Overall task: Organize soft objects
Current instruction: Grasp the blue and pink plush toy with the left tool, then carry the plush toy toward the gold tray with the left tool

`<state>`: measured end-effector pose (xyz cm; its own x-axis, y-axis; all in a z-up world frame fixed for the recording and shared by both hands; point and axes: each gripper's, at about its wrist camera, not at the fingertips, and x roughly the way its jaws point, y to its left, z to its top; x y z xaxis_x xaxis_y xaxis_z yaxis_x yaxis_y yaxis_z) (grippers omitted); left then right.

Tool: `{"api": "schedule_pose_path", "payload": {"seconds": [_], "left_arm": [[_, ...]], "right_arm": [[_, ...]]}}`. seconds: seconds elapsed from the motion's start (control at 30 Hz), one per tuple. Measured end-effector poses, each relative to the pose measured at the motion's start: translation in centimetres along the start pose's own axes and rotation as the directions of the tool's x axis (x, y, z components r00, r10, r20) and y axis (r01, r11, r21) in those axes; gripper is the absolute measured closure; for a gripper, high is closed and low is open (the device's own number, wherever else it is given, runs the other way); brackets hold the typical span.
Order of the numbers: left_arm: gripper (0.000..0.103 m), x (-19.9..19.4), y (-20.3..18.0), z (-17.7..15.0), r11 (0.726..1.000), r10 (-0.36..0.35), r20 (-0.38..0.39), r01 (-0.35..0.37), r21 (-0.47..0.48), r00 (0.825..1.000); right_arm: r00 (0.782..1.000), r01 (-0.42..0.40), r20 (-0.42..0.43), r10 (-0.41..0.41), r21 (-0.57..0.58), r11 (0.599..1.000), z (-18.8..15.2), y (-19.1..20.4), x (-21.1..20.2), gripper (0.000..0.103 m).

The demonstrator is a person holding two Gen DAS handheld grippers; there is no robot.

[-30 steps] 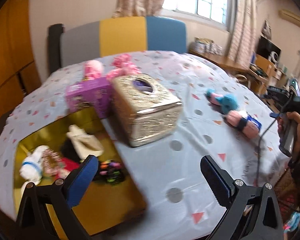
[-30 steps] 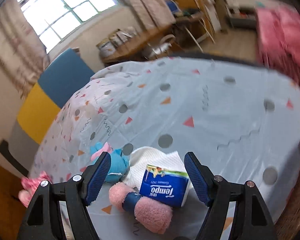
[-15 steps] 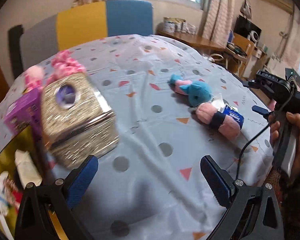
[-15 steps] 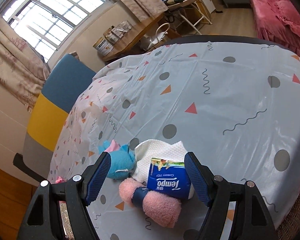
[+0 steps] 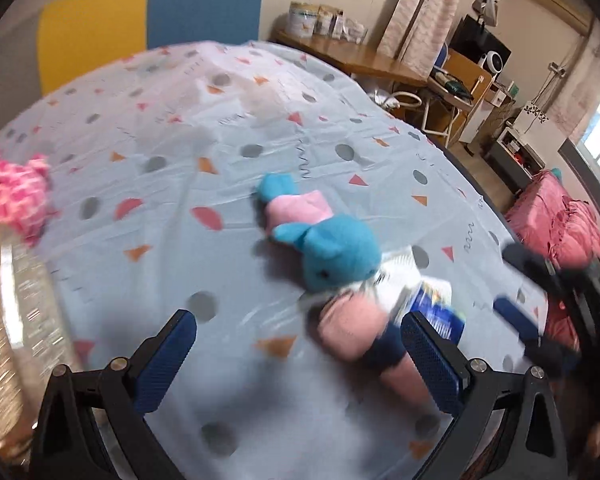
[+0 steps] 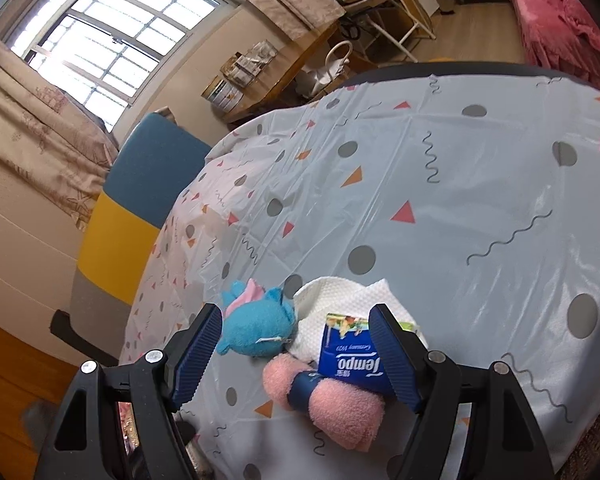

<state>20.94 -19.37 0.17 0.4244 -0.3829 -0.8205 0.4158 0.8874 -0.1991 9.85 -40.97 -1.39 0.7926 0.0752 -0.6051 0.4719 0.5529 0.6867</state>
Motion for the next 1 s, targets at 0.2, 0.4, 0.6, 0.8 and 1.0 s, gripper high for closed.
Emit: {"api": "schedule_pose_path", "payload": {"seconds": [0.2,0.4,0.6,0.8,1.0], "left_arm": [[0.000,5.3,-1.9,3.5,1.000,-0.020,-0.059,0.019,-0.012,0.998],[0.044,10.2,-2.1,5.2,0.999,-0.021,-0.137,0.017,-0.030,0.990],[0.052,10.1,-1.5,5.2,0.992,-0.123,-0.139,0.117,-0.046,0.983],[0.052,4.3,2.8,8.1,0.991,-0.081,-0.004,0.080,-0.110,0.997],[0.052,-1.8,8.7,10.3,0.988,0.035,0.098,-0.020,-0.151,0.995]], "right_arm": [[0.999,-0.021,-0.026,0.021,-0.005,1.000,-0.1,0.1,0.4,0.026],[0.997,-0.039,-0.060,0.041,0.030,0.999,-0.1,-0.4,1.0,0.026],[0.997,-0.043,-0.069,0.045,0.037,0.998,-0.2,-0.6,1.1,0.026],[0.996,-0.027,-0.083,0.031,0.044,0.999,-0.3,-0.7,1.4,0.026],[0.995,-0.006,-0.104,0.009,0.033,0.999,-0.6,-0.7,1.9,0.026]]}}
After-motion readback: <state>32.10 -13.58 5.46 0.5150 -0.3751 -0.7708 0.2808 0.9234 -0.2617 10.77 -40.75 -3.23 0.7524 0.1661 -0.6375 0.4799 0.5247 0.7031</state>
